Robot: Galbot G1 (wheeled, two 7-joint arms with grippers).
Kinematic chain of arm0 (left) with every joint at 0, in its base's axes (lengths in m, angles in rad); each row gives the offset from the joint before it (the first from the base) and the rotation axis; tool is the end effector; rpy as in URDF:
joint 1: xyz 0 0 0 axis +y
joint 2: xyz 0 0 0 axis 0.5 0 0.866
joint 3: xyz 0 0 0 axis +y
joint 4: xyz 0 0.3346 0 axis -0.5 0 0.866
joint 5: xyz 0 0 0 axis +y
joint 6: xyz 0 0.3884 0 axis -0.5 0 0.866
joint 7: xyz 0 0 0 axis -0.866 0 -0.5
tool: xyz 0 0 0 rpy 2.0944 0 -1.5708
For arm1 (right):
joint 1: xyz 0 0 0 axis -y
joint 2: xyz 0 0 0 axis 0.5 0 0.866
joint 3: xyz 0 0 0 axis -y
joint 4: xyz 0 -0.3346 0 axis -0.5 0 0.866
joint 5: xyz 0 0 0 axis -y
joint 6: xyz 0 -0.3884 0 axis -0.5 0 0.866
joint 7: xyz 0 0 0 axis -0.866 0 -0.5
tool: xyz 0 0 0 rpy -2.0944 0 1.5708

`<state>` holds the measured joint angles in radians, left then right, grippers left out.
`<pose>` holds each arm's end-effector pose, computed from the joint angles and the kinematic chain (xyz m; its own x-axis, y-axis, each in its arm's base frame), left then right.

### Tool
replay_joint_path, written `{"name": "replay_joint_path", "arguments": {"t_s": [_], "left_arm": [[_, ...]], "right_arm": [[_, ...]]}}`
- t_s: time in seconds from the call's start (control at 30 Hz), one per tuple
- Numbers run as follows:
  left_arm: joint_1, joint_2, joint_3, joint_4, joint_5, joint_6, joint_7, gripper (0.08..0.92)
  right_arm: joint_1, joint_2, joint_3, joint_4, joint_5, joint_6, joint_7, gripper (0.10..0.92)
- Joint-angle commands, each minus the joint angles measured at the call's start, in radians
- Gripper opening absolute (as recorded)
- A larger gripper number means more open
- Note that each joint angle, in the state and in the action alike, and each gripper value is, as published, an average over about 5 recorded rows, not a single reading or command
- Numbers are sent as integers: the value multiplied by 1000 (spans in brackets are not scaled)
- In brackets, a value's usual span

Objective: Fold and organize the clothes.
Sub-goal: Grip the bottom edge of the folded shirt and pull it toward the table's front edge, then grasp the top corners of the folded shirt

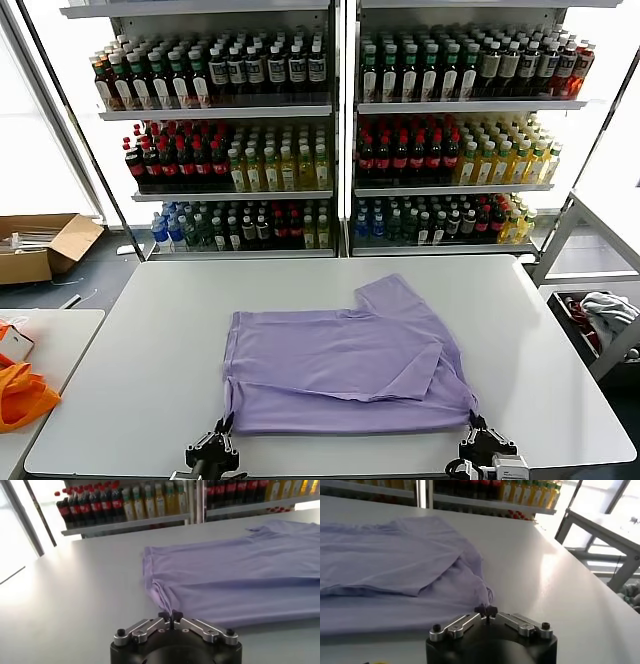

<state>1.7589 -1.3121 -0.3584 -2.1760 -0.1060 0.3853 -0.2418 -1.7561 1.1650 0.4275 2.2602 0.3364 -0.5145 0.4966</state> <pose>0.1581 -0.0217 -0.2991 -0.8706 0.0118 0.4919 0.0696 0.9926 0.0995 0.1667 -0.0081 -0.2639 -0.8256 0.1770 0.5357 0.0933 0.9793 -0.1798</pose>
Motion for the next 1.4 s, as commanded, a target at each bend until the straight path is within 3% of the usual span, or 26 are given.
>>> {"name": "replay_joint_path", "arguments": {"t_s": [0.03, 0.37, 0.53, 0.7, 0.87, 1.1, 1.23, 1.4], "left_arm": [[31, -7, 25, -79, 7, 8, 13, 138], [-1, -40, 26, -244, -8, 25, -5, 426], [-74, -5, -62, -229, -34, 31, -7, 564], [-170, 51, -109, -190, -49, 28, 61, 712], [-303, 130, -79, -68, -65, 11, 146, 812], [-500, 218, 5, 110, -150, 20, 189, 822], [-608, 254, 30, 204, -218, 44, 189, 823], [-717, 241, 72, 324, -248, 62, 171, 822]], "right_arm": [[-13, 2, 4, 33, 1, 2, -3, 244], [40, 46, 124, 123, 25, 10, -13, 530], [118, 37, 213, 105, 108, 25, -46, 677], [249, -12, 264, 16, 171, 72, -137, 800], [446, -151, 205, -179, 204, 113, -251, 822], [741, -351, 10, -377, 341, 30, -459, 823], [955, -382, -151, -502, 335, 7, -532, 823], [1136, -327, -289, -659, 286, -19, -529, 823]]}}
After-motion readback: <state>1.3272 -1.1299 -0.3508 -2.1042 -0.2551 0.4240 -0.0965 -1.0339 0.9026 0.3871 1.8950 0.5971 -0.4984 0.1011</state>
